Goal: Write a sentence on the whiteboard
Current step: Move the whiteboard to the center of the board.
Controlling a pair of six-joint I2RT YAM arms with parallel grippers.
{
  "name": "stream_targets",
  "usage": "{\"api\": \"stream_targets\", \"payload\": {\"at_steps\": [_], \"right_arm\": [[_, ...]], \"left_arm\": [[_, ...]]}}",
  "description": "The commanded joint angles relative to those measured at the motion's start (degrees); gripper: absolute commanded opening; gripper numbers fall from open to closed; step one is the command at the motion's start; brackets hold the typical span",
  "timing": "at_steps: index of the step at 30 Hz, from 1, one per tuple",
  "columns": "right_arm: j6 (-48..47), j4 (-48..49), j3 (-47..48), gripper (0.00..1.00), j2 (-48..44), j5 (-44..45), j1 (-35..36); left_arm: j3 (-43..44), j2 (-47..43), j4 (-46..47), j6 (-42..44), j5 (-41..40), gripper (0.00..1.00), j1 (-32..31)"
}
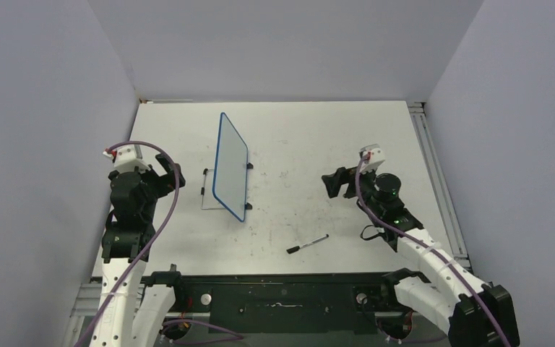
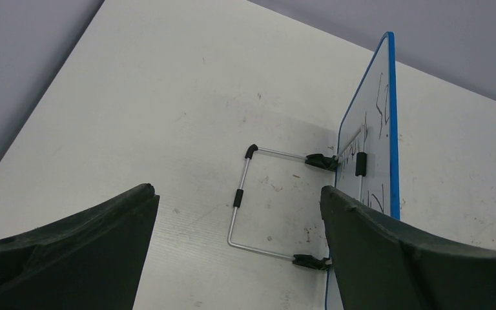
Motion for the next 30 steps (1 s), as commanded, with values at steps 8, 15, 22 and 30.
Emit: {"api": "stream_targets", "payload": {"at_steps": [8,15,22,30], "right_arm": [[-5.05,19.03,6.08,0.92,29.44,-9.22,14.37],[-9.84,22.71,14.2,0.81,44.16,-10.87,20.51],[-14.33,23.05,18.9,0.72,51.6,-12.45,25.06],[-18.15,31.87,17.92,0.66,56.87,-16.48,26.77]], "left_arm": [[-0.07,0.34,2.04,1.98,4.42,0.96,2.31],[-0.17,0.58,2.02,1.96,4.8,0.96,2.66],[-0.17,1.01,1.94,2.06,4.78,0.96,2.84],[0.13,2.05,1.52,2.15,5.79,0.96,3.26]]}}
